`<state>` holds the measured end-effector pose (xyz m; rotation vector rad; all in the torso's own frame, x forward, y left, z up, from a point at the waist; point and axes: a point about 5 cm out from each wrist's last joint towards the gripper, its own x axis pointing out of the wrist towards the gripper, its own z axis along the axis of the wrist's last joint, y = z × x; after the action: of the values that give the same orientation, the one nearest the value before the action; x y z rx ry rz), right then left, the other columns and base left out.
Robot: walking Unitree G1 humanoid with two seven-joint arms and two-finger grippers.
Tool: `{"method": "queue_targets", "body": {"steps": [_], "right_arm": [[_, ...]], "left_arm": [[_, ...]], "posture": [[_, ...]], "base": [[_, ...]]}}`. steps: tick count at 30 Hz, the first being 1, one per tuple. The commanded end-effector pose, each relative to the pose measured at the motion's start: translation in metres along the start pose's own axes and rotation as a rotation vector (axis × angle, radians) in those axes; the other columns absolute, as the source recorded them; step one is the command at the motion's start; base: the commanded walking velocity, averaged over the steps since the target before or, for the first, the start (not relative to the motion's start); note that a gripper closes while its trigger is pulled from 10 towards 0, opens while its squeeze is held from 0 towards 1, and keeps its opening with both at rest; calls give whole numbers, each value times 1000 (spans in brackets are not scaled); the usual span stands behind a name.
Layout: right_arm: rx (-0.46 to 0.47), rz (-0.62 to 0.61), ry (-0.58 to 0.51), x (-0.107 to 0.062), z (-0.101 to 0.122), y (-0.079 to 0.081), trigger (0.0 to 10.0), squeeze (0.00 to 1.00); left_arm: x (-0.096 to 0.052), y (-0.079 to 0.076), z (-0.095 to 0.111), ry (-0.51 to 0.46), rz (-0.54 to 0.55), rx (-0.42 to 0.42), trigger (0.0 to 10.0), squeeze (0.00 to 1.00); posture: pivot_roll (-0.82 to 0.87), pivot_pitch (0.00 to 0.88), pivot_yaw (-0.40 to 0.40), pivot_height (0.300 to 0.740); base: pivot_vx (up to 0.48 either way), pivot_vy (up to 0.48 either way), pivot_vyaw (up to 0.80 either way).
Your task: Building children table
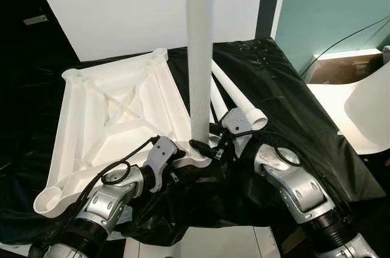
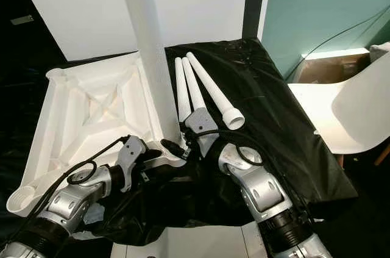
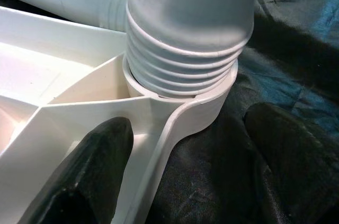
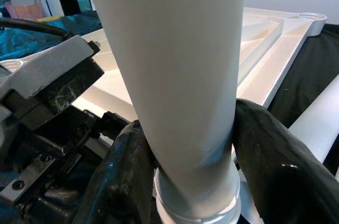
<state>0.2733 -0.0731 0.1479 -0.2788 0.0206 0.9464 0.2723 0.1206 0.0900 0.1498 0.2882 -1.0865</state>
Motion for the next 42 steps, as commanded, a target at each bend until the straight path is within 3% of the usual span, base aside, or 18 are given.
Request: {"method": "queue_targets", "body": {"steps": [1,4,5,11,22,26,32,34,35,39,42], "right_arm": [[97,14,173,-9,-38,5,10000,0],[143,-22,203,-11,-44,2,10000,0],[236,-88,243,-9,-49,-3,10000,0],[373,-123,274,-3,-48,-4,10000,0],[457,-105,357,-1,-33,-13,10000,0],[438,-110,448,-2,-31,-18,10000,0],[396,-104,461,1,-27,-17,10000,0],[357,-99,463,2,-26,-16,10000,0],[251,-80,471,3,-24,-15,10000,0],[143,-55,462,3,-22,-15,10000,0],[118,-49,462,1,-23,-15,10000,0]], "left_arm": [[-2,2,7,-30,-45,32,10000,0],[-1,2,7,-30,-46,34,10000,0],[-1,2,7,-30,-48,35,10000,0],[-1,2,7,-29,-51,35,10000,0],[-2,1,5,-26,-54,29,10000,0],[-1,1,5,-25,-50,34,10000,0],[0,1,5,-25,-47,38,10000,0],[0,1,5,-26,-46,38,10000,0],[0,1,5,-26,-45,38,10000,0],[1,1,4,-27,-42,37,10000,0],[0,1,4,-29,-38,35,10000,0]], "posture": [[-94,0,80,740],[-95,0,81,740],[-95,0,81,740],[-93,0,82,740],[-87,0,68,740],[-85,0,66,740],[-83,0,64,740],[-86,0,64,740],[-86,0,63,740],[-83,0,58,740],[-80,0,55,740]], "base": [[0,0,0],[0,0,0],[0,0,0],[0,0,0],[0,0,0],[0,0,0],[0,0,0],[0,0,0],[0,0,0],[0,0,0],[0,0,0]]}}
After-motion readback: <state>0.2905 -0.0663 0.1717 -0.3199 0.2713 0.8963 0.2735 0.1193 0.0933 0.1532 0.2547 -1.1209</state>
